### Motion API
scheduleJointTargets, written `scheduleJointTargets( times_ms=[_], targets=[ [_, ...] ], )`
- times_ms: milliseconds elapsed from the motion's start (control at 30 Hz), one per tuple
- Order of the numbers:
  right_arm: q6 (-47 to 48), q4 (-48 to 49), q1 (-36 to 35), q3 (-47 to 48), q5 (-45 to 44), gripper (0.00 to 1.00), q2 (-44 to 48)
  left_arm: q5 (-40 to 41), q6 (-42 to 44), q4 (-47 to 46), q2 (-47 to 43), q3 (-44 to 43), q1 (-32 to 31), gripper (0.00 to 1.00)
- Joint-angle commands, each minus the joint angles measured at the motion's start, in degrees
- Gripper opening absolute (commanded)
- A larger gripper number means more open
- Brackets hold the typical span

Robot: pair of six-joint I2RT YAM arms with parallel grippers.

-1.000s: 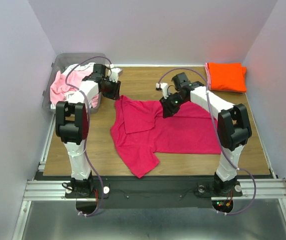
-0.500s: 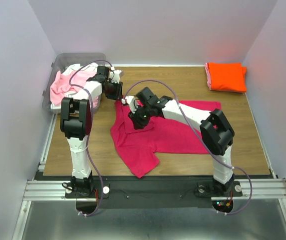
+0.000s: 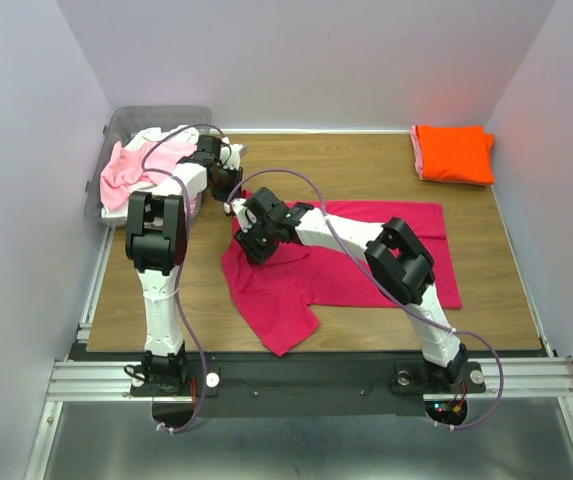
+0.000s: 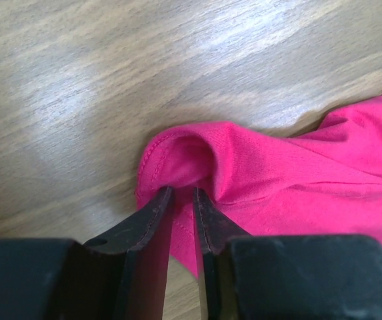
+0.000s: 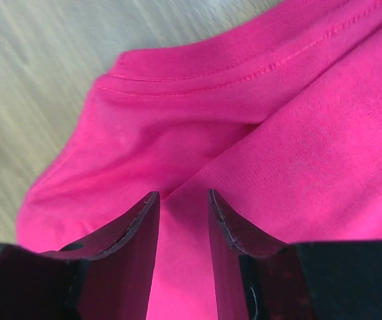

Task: Fold and stack the t-shirts
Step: Fold the tshirt

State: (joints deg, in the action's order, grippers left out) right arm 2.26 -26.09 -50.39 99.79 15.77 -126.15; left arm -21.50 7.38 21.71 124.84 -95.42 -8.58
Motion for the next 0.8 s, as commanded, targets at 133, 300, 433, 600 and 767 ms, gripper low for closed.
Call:
scheduleJointTargets(
  times_ms=[133,300,433,600,767],
  targets=[
    [-3.5,2.4,-2.3,3.0,-5.8,0.39,-2.9,1.5,0.4,1.4,1.1,-2.4,0.0,0.29],
    [-3.4,2.4,-2.4,2.8,-7.0,0.3,-2.4,2.4,0.4,1.4,1.7,-2.7,0.0,0.26],
    [-3.8,2.4,-2.5,2.9,-6.3,0.18,-1.0,3.1,0.4,1.7,2.3,-3.2,0.0,0.24],
    [-4.5,2.4,-2.4,2.7,-5.3,0.04,1.3,4.4,0.4,1.8,2.7,-3.5,0.1,0.21],
    [-4.6,2.4,-2.5,1.7,-5.0,0.01,4.2,5.7,0.0,1.7,2.5,-3.4,0.4,0.18]
  ],
)
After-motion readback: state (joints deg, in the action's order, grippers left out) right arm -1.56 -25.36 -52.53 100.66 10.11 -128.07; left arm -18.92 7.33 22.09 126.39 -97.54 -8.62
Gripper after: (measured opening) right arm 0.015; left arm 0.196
